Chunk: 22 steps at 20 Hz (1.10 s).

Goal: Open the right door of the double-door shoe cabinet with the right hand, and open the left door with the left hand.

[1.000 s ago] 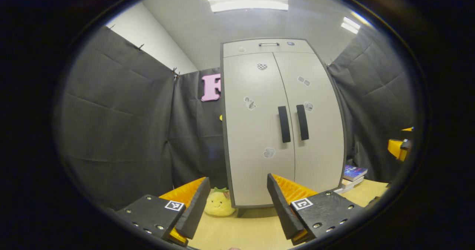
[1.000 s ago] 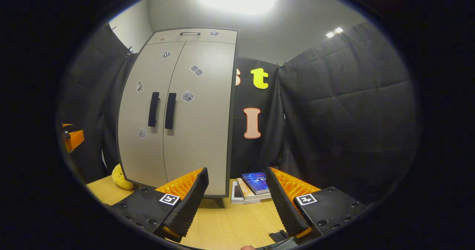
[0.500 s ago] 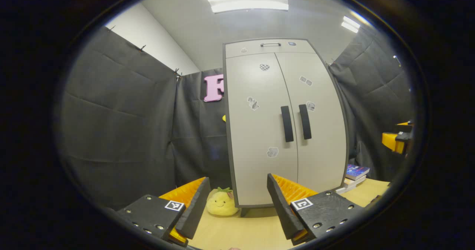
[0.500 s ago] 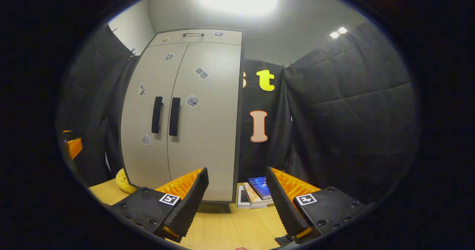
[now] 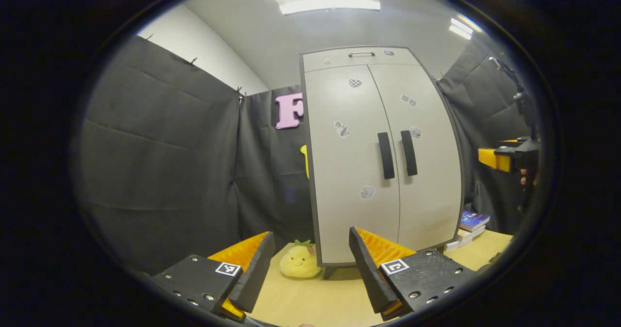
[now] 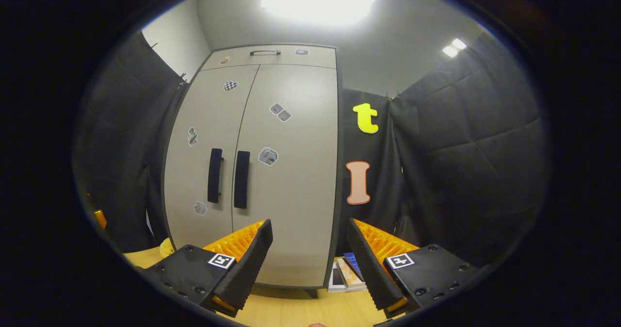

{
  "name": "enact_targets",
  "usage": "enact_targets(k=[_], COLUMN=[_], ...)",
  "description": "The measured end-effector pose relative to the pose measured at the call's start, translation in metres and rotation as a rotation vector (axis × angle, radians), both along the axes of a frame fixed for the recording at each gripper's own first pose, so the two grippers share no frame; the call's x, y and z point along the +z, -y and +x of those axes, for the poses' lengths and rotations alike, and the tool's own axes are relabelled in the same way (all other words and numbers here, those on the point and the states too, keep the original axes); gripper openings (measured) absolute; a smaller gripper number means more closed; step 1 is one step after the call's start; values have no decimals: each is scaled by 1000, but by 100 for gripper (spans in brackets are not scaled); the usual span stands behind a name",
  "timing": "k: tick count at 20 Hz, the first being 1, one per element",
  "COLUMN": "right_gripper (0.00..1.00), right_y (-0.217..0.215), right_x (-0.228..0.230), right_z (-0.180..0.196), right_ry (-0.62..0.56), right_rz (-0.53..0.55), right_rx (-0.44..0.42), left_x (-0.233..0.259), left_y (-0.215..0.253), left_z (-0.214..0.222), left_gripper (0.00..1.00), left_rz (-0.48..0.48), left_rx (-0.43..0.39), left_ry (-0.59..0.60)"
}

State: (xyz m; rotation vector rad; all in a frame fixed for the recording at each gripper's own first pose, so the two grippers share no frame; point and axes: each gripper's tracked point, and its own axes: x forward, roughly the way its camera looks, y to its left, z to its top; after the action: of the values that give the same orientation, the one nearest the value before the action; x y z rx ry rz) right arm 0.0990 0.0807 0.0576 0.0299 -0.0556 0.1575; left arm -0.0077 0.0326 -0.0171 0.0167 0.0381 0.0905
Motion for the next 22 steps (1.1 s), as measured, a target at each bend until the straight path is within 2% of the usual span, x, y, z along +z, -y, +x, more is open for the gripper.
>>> enact_targets(k=[12, 22], right_gripper=[97, 97], right_y=[-83, -131], right_x=[37, 45], right_z=[67, 123], right_ry=[48, -7], right_rz=[50, 64], right_rx=[101, 138], left_x=[-9, -14], left_y=[-33, -63], left_z=[-14, -29], left_gripper=[89, 89], left_rz=[17, 43], left_rx=[87, 153], left_ry=[-32, -59])
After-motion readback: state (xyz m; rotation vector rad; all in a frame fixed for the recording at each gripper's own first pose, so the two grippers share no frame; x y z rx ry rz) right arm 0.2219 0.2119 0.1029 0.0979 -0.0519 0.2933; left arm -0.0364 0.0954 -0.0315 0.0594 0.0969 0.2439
